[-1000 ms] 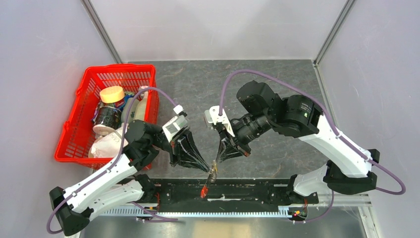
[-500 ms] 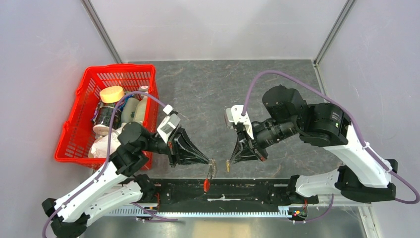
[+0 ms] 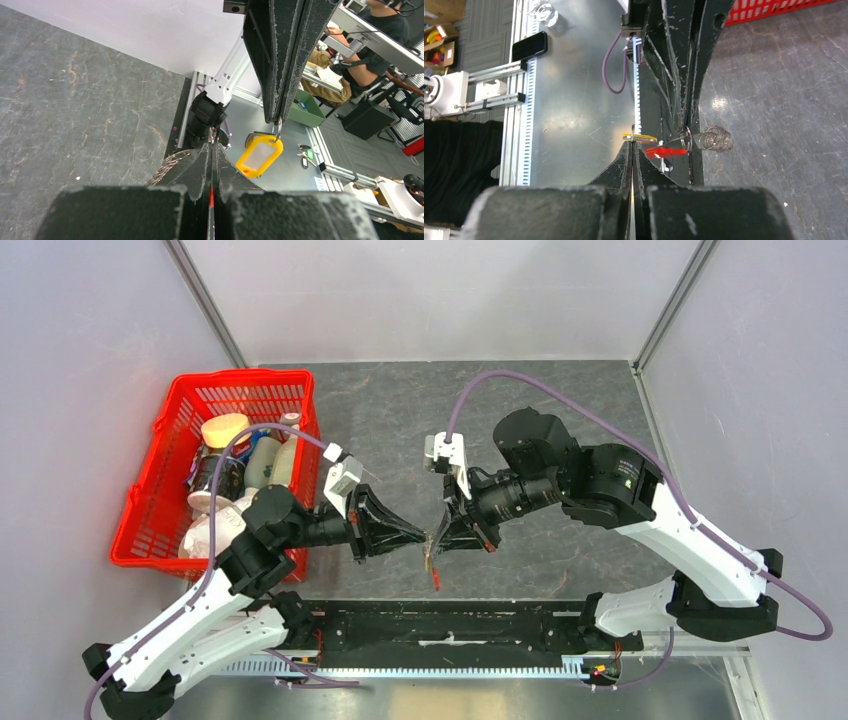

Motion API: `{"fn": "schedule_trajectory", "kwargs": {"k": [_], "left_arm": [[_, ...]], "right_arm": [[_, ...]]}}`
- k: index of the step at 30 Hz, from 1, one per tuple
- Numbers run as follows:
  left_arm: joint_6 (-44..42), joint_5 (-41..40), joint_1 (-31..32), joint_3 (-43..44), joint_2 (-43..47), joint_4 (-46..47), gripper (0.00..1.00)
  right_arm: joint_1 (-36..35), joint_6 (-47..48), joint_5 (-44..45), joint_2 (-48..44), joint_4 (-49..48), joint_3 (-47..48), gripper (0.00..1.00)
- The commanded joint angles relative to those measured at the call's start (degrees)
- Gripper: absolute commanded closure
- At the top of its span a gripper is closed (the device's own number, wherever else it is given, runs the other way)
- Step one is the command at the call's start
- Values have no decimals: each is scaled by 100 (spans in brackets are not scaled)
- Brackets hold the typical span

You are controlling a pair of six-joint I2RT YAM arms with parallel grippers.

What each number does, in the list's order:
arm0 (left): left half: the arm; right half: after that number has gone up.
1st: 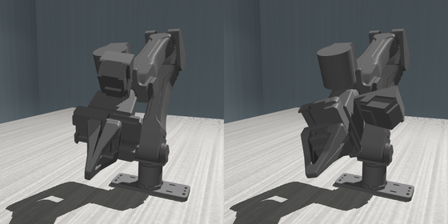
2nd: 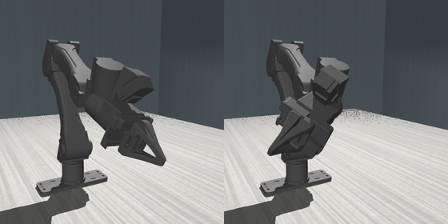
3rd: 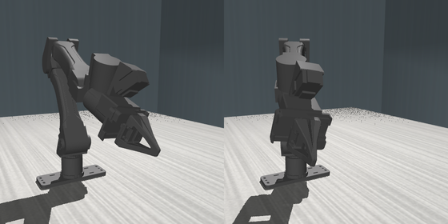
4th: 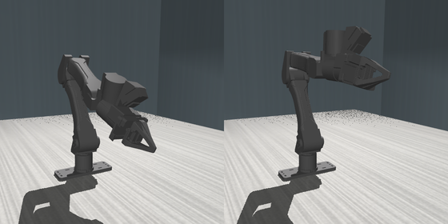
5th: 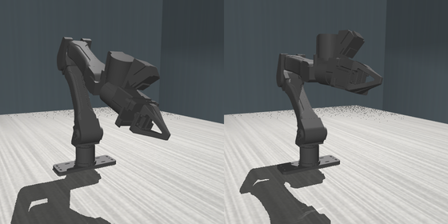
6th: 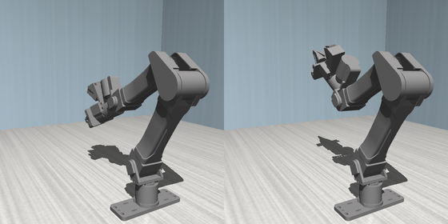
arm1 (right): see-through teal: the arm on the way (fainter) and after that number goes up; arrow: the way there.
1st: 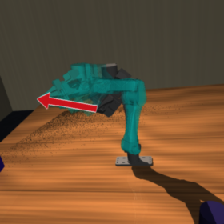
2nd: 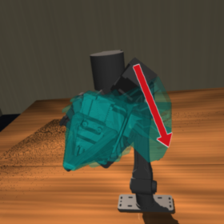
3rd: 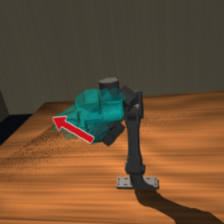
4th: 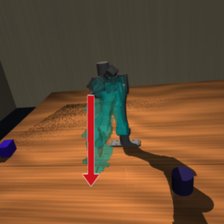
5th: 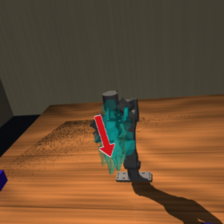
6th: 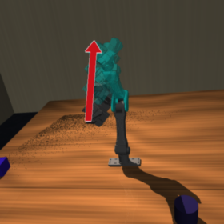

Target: Put the keys on the keyring

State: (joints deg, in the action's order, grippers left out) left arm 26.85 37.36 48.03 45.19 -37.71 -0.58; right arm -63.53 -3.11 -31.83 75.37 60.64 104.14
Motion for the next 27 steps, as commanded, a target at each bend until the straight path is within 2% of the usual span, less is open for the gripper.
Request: {"fn": "schedule_trajectory", "kwargs": {"k": [1,8,27], "left_arm": [[-275,-296,20,223,70,93,98],[-356,-606,17,252,224,-182,98],[-538,-642,14,245,400,-502,98]], "right_arm": [[-28,-286,542,-12,-359,28,100],[-28,-185,785,4,-60,3,100],[-28,-432,1022,-415,129,463,100]]}}
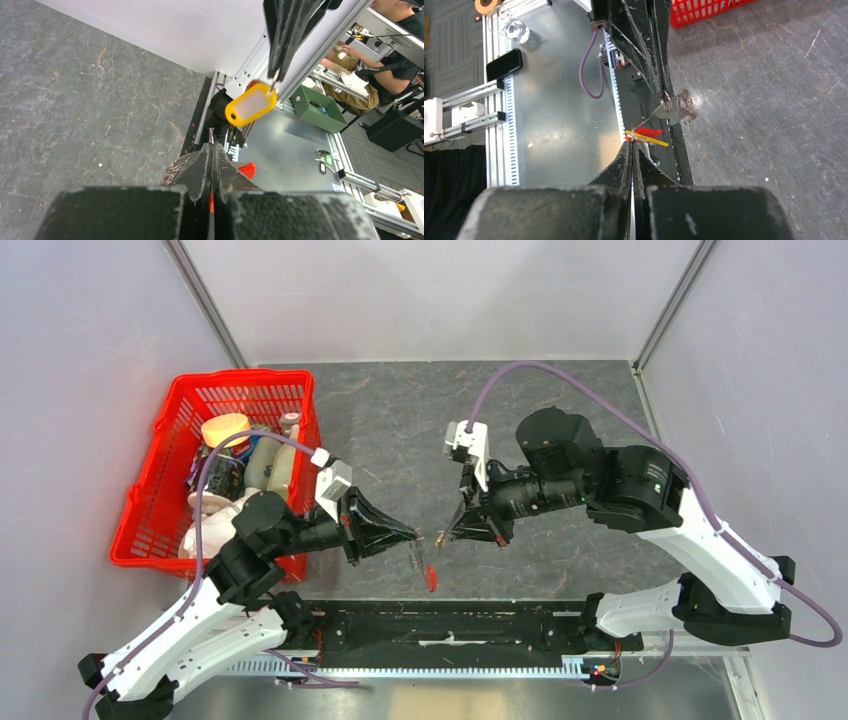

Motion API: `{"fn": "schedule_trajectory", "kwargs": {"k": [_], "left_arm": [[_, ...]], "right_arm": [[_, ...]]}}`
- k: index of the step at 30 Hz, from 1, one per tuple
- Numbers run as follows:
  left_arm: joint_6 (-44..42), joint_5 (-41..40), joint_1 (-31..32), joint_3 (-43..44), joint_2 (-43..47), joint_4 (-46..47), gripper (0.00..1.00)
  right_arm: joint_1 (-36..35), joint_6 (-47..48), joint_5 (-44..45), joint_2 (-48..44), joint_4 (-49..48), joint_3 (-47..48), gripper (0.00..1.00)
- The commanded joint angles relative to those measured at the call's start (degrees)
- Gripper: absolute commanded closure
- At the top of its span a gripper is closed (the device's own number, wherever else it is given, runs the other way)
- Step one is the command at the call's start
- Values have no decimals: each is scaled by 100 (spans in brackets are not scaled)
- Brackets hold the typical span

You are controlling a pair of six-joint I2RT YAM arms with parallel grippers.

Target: Put the keys on the keyring

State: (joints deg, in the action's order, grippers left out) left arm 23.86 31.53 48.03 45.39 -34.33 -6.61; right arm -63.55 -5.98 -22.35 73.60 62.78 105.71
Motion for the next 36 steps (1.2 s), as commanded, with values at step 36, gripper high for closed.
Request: {"fn": "schedule_trajectory", "kwargs": {"k": [36], "left_arm": [[-65,158,13,331,-198,239,98]], "right_arm": [[-26,145,398,269,-465,-376,100]]}}
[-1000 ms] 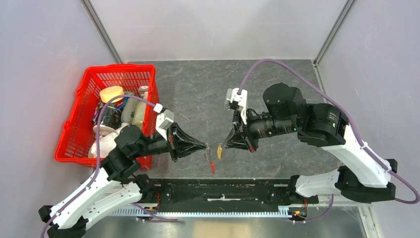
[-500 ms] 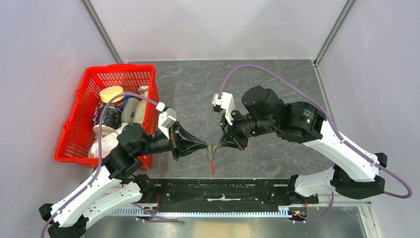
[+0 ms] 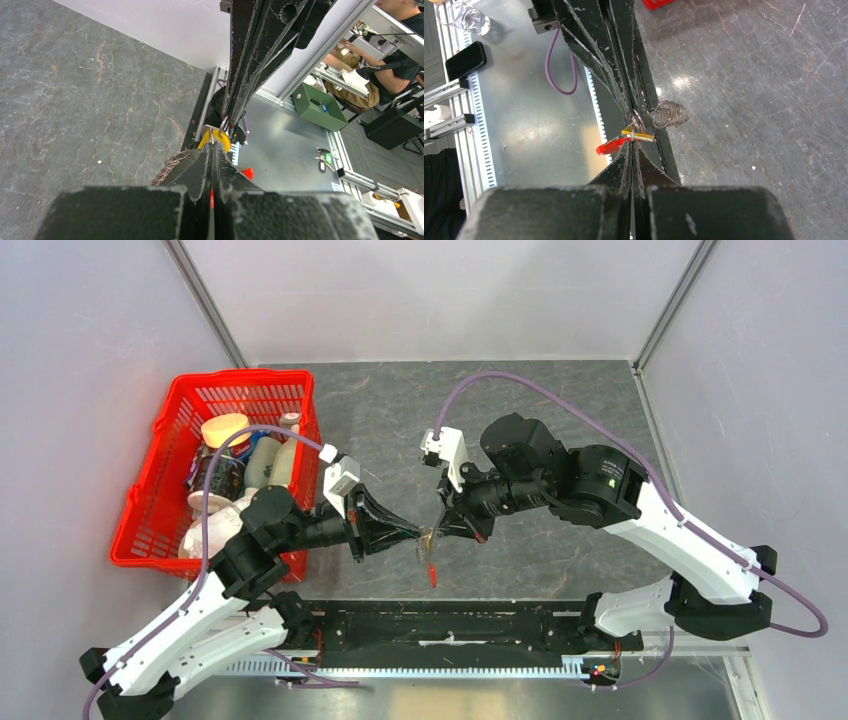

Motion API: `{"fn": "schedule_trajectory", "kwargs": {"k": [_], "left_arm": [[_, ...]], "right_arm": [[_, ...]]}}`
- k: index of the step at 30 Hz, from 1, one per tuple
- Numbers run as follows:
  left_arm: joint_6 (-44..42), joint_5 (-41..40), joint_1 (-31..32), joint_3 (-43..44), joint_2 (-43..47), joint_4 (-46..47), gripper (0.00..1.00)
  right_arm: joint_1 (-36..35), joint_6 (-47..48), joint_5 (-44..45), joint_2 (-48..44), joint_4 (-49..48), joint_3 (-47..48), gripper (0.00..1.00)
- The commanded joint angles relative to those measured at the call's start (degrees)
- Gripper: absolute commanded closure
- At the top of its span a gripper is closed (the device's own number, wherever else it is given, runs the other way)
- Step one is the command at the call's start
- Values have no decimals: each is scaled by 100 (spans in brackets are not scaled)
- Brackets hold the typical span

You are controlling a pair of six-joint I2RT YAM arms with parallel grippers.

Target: Put the keys on the keyring

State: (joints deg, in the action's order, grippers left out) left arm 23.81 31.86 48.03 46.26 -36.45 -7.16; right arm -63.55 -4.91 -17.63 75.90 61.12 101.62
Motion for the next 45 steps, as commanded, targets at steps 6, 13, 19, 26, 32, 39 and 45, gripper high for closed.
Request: {"fn": "schedule_trajectory", "kwargs": {"k": [6,13,19,26,32,39,45], "left_arm": [[-88,219,19,218,36,311,98],[-87,456,22,147,144,430,98],[-62,660,20,89,204,573,98],[-18,821,22,42,216,694,98],[26,872,22,1,260,892,98],[124,1027,22,-82,313,1165,98],[135,1069,22,-108,356,1239,98]], "right_arm": [[-26,16,42,109,-323,121,100],[-26,-41,88,84,-326,139,100],[-24,-101,49,-26,-329,108,100],[-26,-163,-46,-171,-421,23,100],[-22,-182,-88,-255,-460,-98,100],[-22,-210,-236,-223,-536,-203,100],[-19,-208,-303,-223,-558,-252,100]]}}
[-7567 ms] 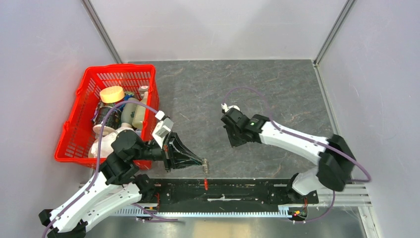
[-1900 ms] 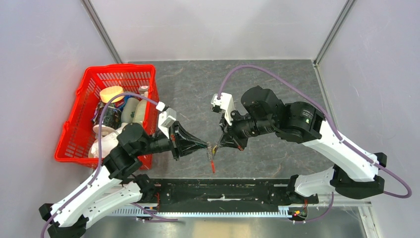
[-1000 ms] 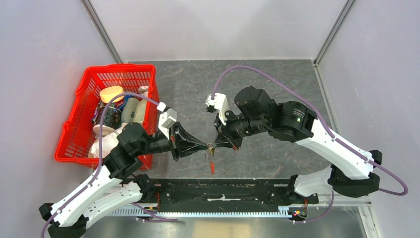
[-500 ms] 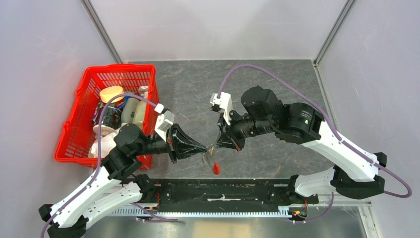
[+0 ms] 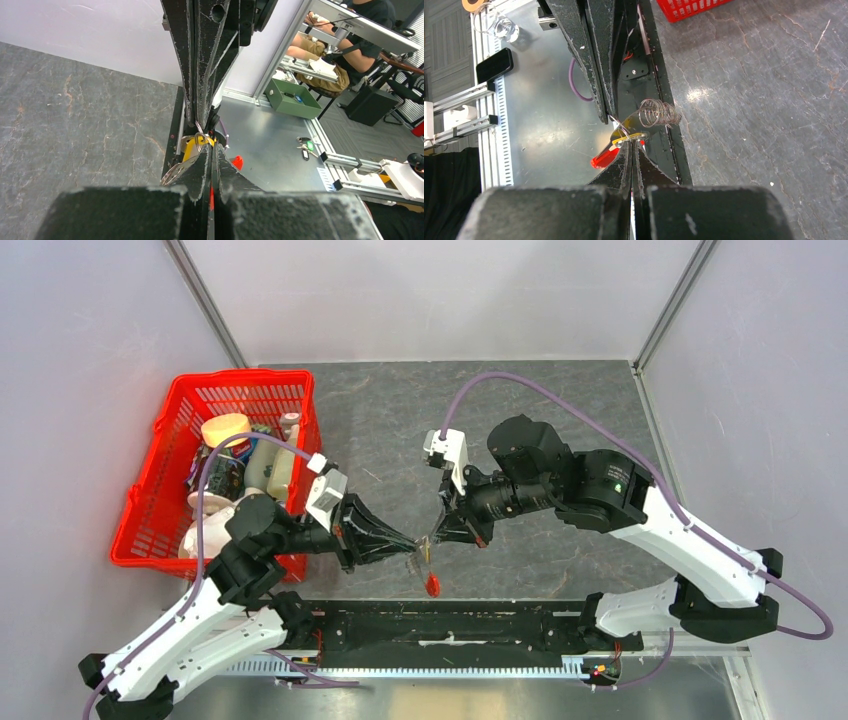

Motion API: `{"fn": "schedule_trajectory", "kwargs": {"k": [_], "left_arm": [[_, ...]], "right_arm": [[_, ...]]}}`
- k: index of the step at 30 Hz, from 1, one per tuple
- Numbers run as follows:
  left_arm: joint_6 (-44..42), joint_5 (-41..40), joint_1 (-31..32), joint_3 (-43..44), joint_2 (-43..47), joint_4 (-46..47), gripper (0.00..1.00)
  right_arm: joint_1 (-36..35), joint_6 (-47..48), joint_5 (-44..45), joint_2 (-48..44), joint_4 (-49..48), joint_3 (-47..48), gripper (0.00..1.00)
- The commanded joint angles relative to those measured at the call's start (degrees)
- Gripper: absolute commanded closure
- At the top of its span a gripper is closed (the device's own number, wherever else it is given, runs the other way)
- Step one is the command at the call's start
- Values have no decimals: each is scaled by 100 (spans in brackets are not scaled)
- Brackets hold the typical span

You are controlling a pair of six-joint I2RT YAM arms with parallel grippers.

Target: Put the keys on the keyring

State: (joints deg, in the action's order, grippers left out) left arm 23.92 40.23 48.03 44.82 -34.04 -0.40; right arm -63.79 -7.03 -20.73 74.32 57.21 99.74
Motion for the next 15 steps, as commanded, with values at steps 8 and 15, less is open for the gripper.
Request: {"fn": "schedule_trajectory", "kwargs": {"k": [8,15], "left_arm": [[123,196,15,-7,200,616,98],[122,197,20,-8,205,646,98]], "right_arm": [[8,-21,-49,-124,-166,-256,100],[6,-48,-79,-209,-200,-360,100]]}}
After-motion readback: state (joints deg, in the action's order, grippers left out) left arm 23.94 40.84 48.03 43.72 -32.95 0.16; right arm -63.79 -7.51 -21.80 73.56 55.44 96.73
